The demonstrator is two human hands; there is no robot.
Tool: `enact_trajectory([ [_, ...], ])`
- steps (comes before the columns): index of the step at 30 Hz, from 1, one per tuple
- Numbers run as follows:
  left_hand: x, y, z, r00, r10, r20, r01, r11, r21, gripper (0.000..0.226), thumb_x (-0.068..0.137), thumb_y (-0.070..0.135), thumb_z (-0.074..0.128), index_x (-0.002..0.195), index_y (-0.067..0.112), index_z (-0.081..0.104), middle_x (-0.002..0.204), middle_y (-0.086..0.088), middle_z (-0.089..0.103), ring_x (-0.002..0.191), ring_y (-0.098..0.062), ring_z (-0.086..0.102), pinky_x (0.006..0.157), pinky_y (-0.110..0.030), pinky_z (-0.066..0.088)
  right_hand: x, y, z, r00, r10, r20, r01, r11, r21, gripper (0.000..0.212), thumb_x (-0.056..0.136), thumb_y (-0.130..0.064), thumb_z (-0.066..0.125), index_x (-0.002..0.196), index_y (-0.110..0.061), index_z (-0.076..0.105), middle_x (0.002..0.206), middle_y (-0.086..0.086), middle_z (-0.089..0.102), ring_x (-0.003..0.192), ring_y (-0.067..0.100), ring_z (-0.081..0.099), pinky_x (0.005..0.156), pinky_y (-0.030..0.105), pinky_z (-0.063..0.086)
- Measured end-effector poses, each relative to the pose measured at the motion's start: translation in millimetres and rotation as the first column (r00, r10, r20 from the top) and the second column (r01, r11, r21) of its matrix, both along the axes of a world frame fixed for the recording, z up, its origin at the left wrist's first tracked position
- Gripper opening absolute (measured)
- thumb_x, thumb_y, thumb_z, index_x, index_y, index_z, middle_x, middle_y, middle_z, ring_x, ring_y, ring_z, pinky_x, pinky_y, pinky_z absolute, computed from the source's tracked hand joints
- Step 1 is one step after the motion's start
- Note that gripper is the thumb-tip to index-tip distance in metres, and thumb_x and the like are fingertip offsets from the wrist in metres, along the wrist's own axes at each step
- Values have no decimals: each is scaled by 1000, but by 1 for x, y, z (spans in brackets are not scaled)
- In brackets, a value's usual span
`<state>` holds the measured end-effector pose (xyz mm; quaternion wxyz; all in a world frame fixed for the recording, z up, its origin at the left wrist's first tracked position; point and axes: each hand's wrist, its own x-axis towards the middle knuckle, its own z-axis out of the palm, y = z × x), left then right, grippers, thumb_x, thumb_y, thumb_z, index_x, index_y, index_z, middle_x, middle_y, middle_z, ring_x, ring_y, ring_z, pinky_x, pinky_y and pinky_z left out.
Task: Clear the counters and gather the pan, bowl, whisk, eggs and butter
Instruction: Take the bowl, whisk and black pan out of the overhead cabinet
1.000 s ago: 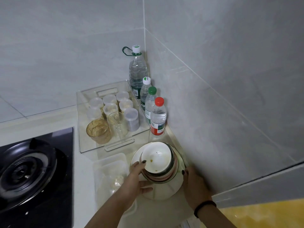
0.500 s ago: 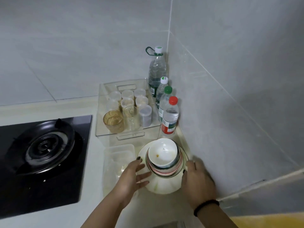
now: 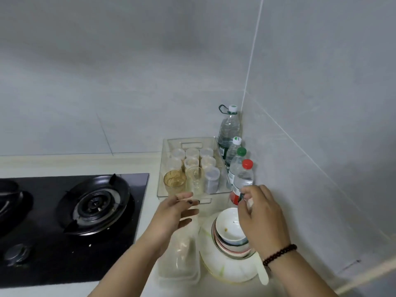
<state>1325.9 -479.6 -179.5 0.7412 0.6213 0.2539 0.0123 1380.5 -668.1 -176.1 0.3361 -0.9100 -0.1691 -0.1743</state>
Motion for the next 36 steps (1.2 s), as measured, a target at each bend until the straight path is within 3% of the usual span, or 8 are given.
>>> enact_trajectory([
  [5, 8, 33, 68, 986, -12, 167, 9, 1000, 21, 24, 94, 4, 52, 112, 13, 64, 94, -5, 74, 89, -20, 71, 76, -28, 50, 18, 31, 60, 987, 115, 115, -124, 989, 76, 13, 84, -19, 59, 97, -20, 62, 100, -11, 54, 71, 11, 59, 70, 30, 51],
  [8, 15, 50, 122, 952, -52, 301, 28, 996, 85, 25, 94, 3, 51, 111, 13, 65, 85, -5, 74, 78, -16, 71, 73, -28, 49, 30, 45, 108, 974, 106, 201, -138, 979, 150, 12, 84, -13, 62, 94, -20, 63, 89, -21, 48, 64, -1, 51, 69, 4, 40],
  [10, 20, 60, 164, 919, -83, 384, 21, 986, 165, 24, 94, 3, 51, 110, 14, 66, 83, -3, 74, 76, -14, 70, 75, -28, 48, 36, 55, 146, 961, 110, 255, -162, 969, 189, 11, 85, -13, 61, 93, -20, 63, 89, -19, 49, 68, -2, 53, 68, -2, 35],
  [15, 28, 72, 261, 837, -181, 516, -21, 932, 362, 22, 94, 7, 51, 108, 15, 66, 82, 0, 74, 76, -12, 70, 75, -26, 48, 43, 75, 237, 892, 162, 423, -259, 948, 184, 8, 87, -18, 60, 91, -24, 62, 93, -21, 51, 69, 4, 55, 64, 8, 42],
  [23, 32, 79, 373, 732, -327, 597, -162, 769, 619, 22, 93, 4, 52, 107, 15, 65, 82, 4, 75, 73, -6, 68, 73, -21, 49, 49, 84, 363, 717, 169, 676, -258, 966, 33, 2, 85, -23, 57, 85, -24, 59, 91, -16, 50, 61, 15, 56, 69, 39, 52],
  [30, 32, 89, 442, 638, -363, 679, -412, 584, 699, 20, 91, 6, 58, 107, 16, 64, 94, -4, 75, 85, -9, 70, 76, -24, 53, 53, 89, 452, 584, 133, 801, -72, 991, -112, 4, 87, -27, 56, 88, -23, 57, 97, -7, 52, 67, 20, 56, 69, 37, 51],
  [33, 33, 98, 472, 580, -390, 715, -536, 478, 696, 22, 88, 10, 61, 105, 24, 64, 94, 0, 73, 91, -15, 68, 80, -32, 54, 49, 98, 492, 517, 128, 847, 16, 987, -159, 8, 89, -28, 53, 93, -22, 57, 103, -6, 52, 79, 21, 57, 73, 34, 49],
  [36, 33, 106, 498, 508, -426, 748, -654, 374, 657, 24, 87, 10, 60, 104, 28, 64, 92, 7, 70, 87, -9, 66, 76, -28, 56, 44, 110, 524, 442, 121, 889, 50, 986, -159, 12, 91, -27, 52, 97, -19, 57, 103, -3, 51, 83, 21, 56, 71, 32, 47],
])
